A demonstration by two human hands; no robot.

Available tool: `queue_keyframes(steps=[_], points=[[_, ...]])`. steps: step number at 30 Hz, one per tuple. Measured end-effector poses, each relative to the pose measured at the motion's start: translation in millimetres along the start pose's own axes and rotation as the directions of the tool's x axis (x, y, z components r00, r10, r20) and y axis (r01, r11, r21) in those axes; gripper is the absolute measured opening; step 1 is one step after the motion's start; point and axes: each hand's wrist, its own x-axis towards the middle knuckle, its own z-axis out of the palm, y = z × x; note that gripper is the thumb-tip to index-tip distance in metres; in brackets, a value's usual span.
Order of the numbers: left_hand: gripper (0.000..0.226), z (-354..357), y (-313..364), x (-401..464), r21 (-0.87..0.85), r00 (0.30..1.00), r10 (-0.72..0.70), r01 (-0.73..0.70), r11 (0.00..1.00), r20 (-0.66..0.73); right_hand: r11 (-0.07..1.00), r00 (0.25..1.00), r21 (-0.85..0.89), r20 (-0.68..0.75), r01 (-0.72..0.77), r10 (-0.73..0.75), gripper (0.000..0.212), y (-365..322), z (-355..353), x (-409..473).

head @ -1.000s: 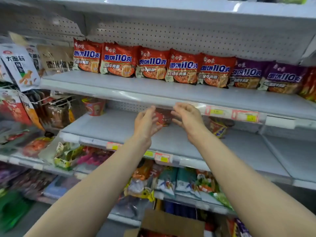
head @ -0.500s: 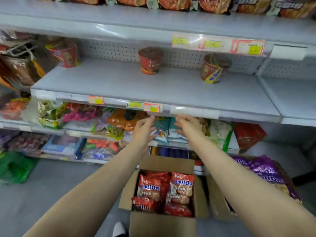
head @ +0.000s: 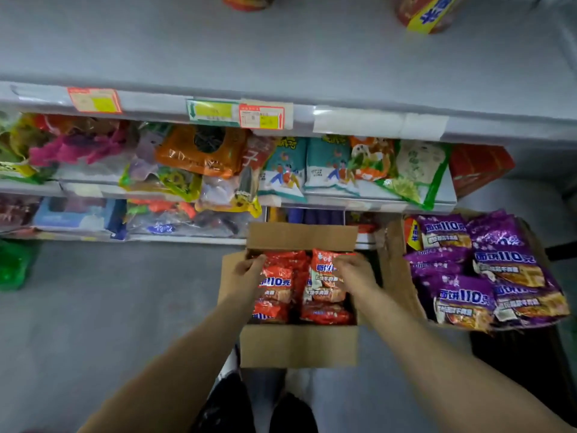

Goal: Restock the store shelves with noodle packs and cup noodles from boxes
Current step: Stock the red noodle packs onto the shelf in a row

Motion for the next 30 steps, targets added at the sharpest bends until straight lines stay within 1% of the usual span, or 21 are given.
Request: queue_keyframes(steps=[1,2,5,7,10,12,15,19,21,24,26,27,30], points=[[0.035,-0.7,-8.2,6.4,0.003,1.000,-0.020,0.020,1.000,-0.011,1.000,1.000,0.013,-0.019,-0.022,0.022,0.007,-3.1,7.0,-12.8],[0.035,-2.6,-16.3,14.4,0.003,0.999,-0.038,0.038,0.999,-0.023,0.999,0.999,0.020,-0.019,-0.040,0.040,0.010,2.8,13.2,-11.8],[0.034,-11.7,-38.0,37.6,0.011,0.994,-0.093,0.094,0.996,-0.061,0.994,0.993,-0.006,0.028,-0.112,0.112,0.007,28.9,30.9,2.5],[0.035,-20.5,-51.2,49.7,0.034,0.992,-0.103,0.106,0.994,-0.077,0.989,0.988,-0.028,0.039,-0.145,0.146,0.012,45.3,40.8,11.7],[0.042,-32.0,-76.0,71.2,0.050,0.986,-0.123,0.129,0.990,-0.111,0.984,0.986,-0.099,0.057,-0.149,0.156,0.018,70.8,58.6,28.2],[0.038,-36.3,-88.2,80.7,0.037,0.982,-0.132,0.138,0.990,-0.133,0.977,0.984,-0.155,0.082,-0.143,0.157,0.020,88.4,68.5,41.1],[0.037,-43.6,-110.4,100.9,-0.002,0.975,-0.150,0.152,0.988,-0.162,0.965,0.980,-0.225,0.114,-0.137,0.165,0.015,107.9,85.6,59.2],[0.039,-54.5,-150.2,131.9,-0.006,0.969,-0.189,0.191,0.982,-0.160,0.954,0.973,-0.260,0.130,-0.150,0.189,0.017,139.7,109.9,82.7],[0.039,-59.4,-170.7,146.3,-0.020,0.965,-0.208,0.207,0.978,-0.161,0.947,0.968,-0.278,0.142,-0.161,0.206,0.010,163.6,121.7,97.1],[0.043,-67.2,-200.2,169.3,-0.026,0.960,-0.226,0.225,0.974,-0.165,0.931,0.966,-0.331,0.143,-0.157,0.214,0.012,189.0,137.5,114.0],[0.041,-71.9,-216.4,185.0,-0.031,0.955,-0.240,0.238,0.971,-0.174,0.920,0.965,-0.362,0.149,-0.152,0.218,0.012,205.7,148.3,127.2],[0.039,-73.6,-224.1,193.1,-0.035,0.952,-0.246,0.244,0.969,-0.180,0.919,0.964,-0.366,0.155,-0.147,0.216,0.015,212.3,153.6,131.7],[0.033,-76.0,-244.6,213.2,-0.025,0.956,-0.242,0.241,0.970,-0.167,0.911,0.962,-0.381,0.153,-0.155,0.228,0.046,233.5,168.2,146.1]])
